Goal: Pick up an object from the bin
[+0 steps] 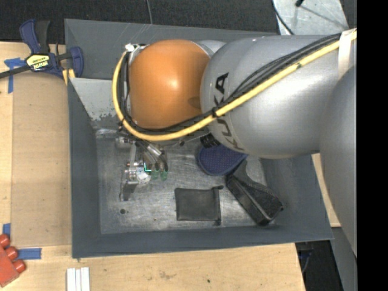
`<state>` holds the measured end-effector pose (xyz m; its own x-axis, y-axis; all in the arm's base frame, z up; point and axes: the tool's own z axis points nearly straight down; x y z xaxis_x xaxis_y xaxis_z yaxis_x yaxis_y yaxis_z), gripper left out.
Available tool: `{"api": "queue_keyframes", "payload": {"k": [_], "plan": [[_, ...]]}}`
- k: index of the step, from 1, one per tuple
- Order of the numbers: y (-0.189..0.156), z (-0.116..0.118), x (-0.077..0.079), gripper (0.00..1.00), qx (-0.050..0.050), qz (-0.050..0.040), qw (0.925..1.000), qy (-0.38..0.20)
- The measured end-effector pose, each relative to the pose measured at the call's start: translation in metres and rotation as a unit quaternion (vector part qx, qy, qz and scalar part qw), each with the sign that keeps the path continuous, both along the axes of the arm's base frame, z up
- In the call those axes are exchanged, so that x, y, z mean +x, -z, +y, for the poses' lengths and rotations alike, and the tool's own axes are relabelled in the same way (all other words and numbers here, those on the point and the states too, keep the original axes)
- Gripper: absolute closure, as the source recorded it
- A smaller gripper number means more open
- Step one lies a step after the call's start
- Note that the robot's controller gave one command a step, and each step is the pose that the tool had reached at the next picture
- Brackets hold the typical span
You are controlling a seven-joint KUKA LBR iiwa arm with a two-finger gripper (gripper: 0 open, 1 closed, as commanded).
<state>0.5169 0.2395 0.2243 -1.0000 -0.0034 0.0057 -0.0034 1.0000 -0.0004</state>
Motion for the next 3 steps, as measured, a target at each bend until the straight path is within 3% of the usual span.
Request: {"api": "queue_keyframes", "payload": {"k": [1,2,3], "plan": [[0.099,-0.108,0.023,0.00,-0.003,-0.0004,0.9996,0.027],[0.111,-0.220,0.042,0.00,-0.001,-0.0034,0.9968,-0.080],[0.139,-0.268,0.083,0.00,0.001,-0.0056,0.9767,-0.214]]}}
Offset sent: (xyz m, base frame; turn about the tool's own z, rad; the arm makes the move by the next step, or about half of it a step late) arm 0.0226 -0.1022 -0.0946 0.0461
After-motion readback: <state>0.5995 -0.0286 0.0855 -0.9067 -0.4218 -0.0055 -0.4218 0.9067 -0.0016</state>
